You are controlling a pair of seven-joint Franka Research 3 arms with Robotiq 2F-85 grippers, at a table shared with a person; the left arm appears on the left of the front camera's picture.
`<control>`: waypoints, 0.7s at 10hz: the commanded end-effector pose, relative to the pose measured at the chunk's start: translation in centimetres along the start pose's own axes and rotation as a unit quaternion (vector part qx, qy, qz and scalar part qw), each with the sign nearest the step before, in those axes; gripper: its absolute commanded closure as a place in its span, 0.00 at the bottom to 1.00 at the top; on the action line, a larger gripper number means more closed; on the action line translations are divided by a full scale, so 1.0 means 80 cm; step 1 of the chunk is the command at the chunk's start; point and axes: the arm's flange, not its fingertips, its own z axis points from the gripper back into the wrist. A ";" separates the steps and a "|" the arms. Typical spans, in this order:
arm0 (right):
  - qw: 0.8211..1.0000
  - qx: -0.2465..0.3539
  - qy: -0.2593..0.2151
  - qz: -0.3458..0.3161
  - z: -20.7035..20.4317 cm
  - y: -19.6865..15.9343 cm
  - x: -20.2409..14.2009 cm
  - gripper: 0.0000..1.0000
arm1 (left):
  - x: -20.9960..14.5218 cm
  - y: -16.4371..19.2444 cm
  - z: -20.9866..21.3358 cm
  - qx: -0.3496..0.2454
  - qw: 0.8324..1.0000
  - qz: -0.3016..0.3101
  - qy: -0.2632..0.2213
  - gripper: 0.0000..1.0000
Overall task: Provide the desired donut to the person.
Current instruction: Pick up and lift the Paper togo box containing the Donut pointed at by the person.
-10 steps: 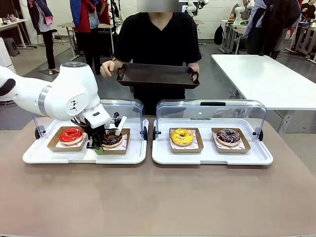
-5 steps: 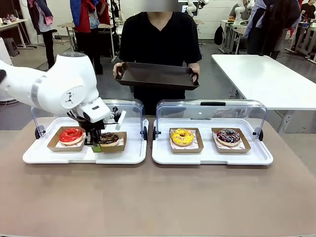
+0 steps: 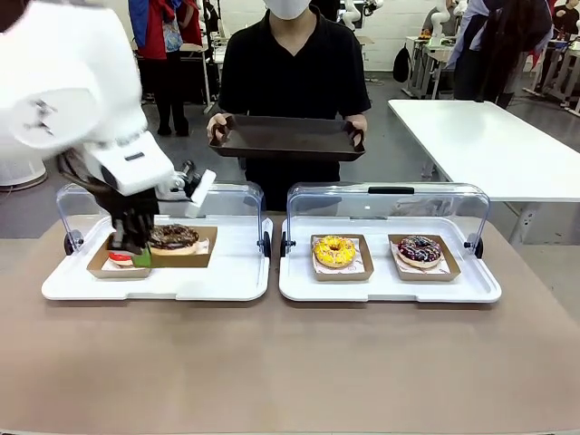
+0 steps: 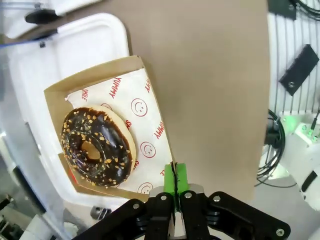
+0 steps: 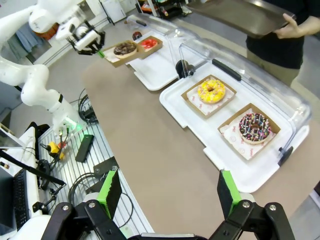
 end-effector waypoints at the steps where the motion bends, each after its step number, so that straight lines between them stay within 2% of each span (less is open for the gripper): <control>1: 1.000 0.008 -0.018 0.007 0.001 -0.001 0.003 0.00 | -0.008 -0.009 0.044 0.025 1.000 0.008 -0.015 1.00; 4: 1.000 0.008 -0.018 0.007 0.001 -0.001 0.003 0.00 | -0.006 -0.019 0.115 0.066 0.998 0.021 -0.011 1.00; 7: 1.000 0.008 -0.018 0.007 0.001 -0.001 0.003 0.00 | -0.013 -0.004 0.108 0.054 0.998 0.029 -0.022 1.00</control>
